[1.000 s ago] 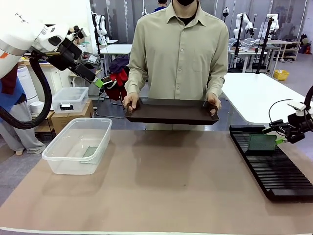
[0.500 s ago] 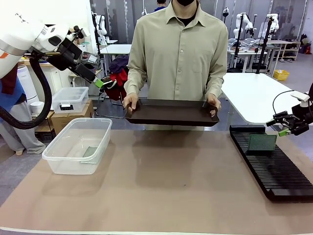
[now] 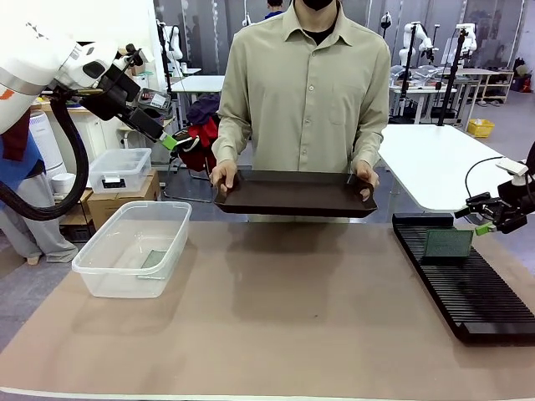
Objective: Sort PCBs into racks and boxes based on the side picked up.
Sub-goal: If the short side of the Blank PCB is picked up, insert it into the PCB Rack ; if the long side is picked up, place it in the Organizing box.
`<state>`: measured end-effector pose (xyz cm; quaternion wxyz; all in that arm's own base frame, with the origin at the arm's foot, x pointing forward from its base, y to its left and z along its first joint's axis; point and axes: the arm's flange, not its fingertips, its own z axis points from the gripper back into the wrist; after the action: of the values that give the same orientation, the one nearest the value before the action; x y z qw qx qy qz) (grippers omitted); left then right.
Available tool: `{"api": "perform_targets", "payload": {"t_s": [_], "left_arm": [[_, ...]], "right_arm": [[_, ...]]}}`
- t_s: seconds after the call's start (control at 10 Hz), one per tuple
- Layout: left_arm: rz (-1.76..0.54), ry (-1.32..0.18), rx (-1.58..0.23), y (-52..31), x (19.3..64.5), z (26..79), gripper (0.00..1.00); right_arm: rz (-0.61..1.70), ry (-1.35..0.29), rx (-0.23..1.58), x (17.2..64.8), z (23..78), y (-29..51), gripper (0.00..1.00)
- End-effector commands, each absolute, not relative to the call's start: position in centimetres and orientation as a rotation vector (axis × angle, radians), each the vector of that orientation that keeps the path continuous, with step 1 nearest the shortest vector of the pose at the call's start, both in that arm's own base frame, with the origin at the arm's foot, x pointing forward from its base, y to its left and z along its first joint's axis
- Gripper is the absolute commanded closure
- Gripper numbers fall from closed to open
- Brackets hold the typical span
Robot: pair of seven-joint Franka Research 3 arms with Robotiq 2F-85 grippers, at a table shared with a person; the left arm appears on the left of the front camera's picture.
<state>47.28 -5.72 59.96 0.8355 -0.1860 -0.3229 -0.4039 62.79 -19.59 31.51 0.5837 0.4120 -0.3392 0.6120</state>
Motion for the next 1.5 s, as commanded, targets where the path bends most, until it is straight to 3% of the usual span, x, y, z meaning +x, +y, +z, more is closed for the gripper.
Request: {"api": "perform_targets", "payload": {"t_s": [0.0, 1.0, 1.4], "left_arm": [[-0.855, -0.685, -0.392, -5.7, 47.4, 60.0, 0.00], [-0.855, -0.685, -0.392, -5.7, 47.4, 60.0, 0.00], [-0.855, -0.685, -0.392, -5.7, 47.4, 60.0, 0.00]], "right_arm": [[1.429, -0.785, 0.930, 62.1, 33.2, -19.2, 0.00], [1.061, -0.576, 0.601, 53.0, 51.1, -10.9, 0.00], [1.091, -0.630, 0.526, 50.4, 55.4, -11.1, 0.00]]}}
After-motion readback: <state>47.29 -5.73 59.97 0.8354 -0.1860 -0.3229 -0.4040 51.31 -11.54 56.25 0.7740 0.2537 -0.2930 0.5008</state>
